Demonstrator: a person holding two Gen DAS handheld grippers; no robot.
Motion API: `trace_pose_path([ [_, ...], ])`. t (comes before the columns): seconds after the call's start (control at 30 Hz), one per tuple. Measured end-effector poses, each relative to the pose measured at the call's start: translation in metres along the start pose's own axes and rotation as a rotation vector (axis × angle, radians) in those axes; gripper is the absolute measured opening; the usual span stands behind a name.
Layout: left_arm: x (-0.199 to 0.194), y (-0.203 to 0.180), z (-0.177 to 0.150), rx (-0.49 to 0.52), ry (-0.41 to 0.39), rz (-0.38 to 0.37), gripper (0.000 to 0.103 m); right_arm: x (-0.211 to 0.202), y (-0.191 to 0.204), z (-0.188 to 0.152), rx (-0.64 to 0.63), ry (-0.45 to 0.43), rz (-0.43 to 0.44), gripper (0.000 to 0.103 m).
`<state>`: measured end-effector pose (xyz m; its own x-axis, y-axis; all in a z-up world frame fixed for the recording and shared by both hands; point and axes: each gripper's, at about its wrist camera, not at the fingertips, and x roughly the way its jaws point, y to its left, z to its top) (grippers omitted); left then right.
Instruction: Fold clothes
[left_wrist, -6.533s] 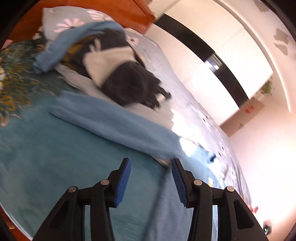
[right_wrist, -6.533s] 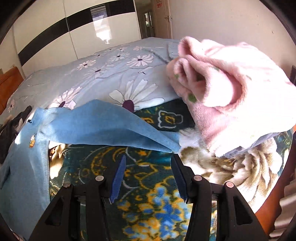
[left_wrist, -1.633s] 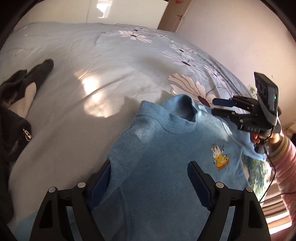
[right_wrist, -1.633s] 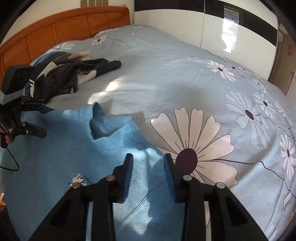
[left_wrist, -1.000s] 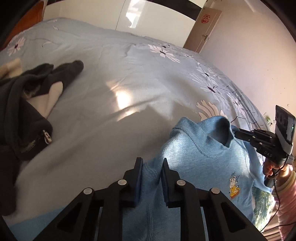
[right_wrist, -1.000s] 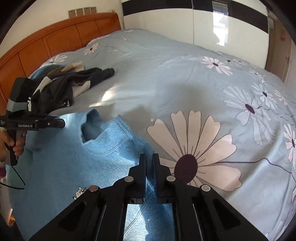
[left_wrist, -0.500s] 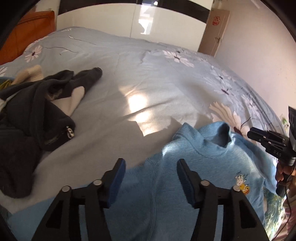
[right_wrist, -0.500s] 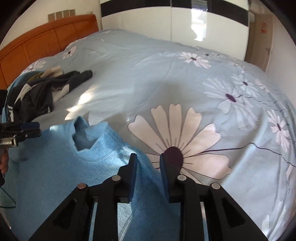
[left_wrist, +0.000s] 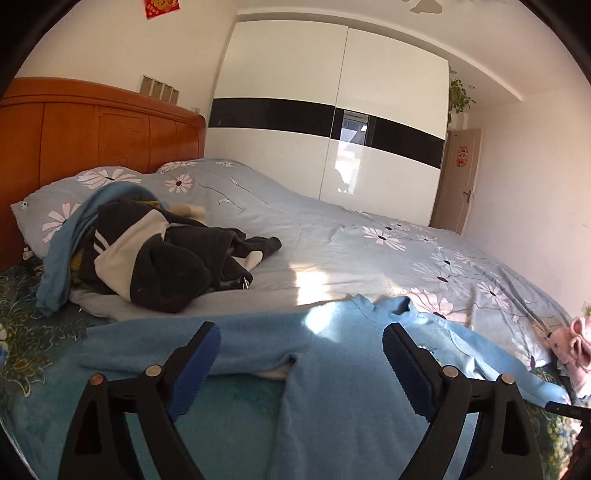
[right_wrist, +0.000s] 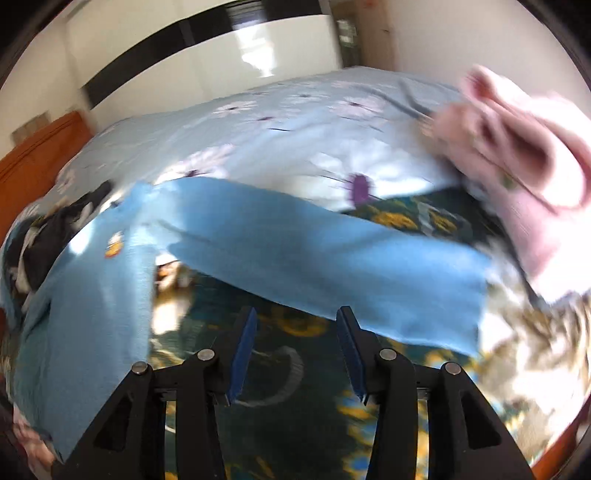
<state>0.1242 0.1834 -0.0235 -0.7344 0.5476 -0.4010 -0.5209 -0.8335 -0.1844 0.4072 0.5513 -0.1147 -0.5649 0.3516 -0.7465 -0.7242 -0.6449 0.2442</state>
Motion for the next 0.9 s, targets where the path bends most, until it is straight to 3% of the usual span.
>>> trace_pose_path([
  [0.13,-0.009,0.002,-0.008,-0.034,0.028,-0.034,0.092,-0.005,-0.066,-0.014,0.324,0.001,0.009,0.047],
  [0.33,-0.011,0.014,-0.015,-0.130,0.075,-0.049,0.092,0.001,-0.072,-0.003,0.455,-0.047,0.045,0.047],
  [0.43,-0.013,0.022,-0.018,-0.150,0.081,-0.047,0.092,0.005,-0.074,0.002,0.488,-0.111,0.020,0.046],
  [0.5,-0.016,0.028,-0.020,-0.161,0.078,-0.038,0.092,0.006,-0.078,0.004,0.510,-0.142,-0.015,0.041],
  [0.53,-0.017,0.031,-0.021,-0.168,0.076,-0.034,0.092,0.007,-0.080,0.006,0.517,-0.150,-0.042,0.023],
  [0.57,-0.018,0.034,-0.023,-0.175,0.075,-0.029,0.092,0.005,-0.078,0.010,0.512,-0.156,-0.054,0.005],
  [0.73,-0.019,0.059,-0.029,-0.217,0.079,0.007,0.092,-0.011,-0.064,0.038,0.439,-0.214,-0.101,0.003],
  [0.9,-0.018,0.097,-0.037,-0.311,0.084,0.048,0.092,-0.068,0.041,0.119,0.116,-0.394,-0.053,0.003],
])
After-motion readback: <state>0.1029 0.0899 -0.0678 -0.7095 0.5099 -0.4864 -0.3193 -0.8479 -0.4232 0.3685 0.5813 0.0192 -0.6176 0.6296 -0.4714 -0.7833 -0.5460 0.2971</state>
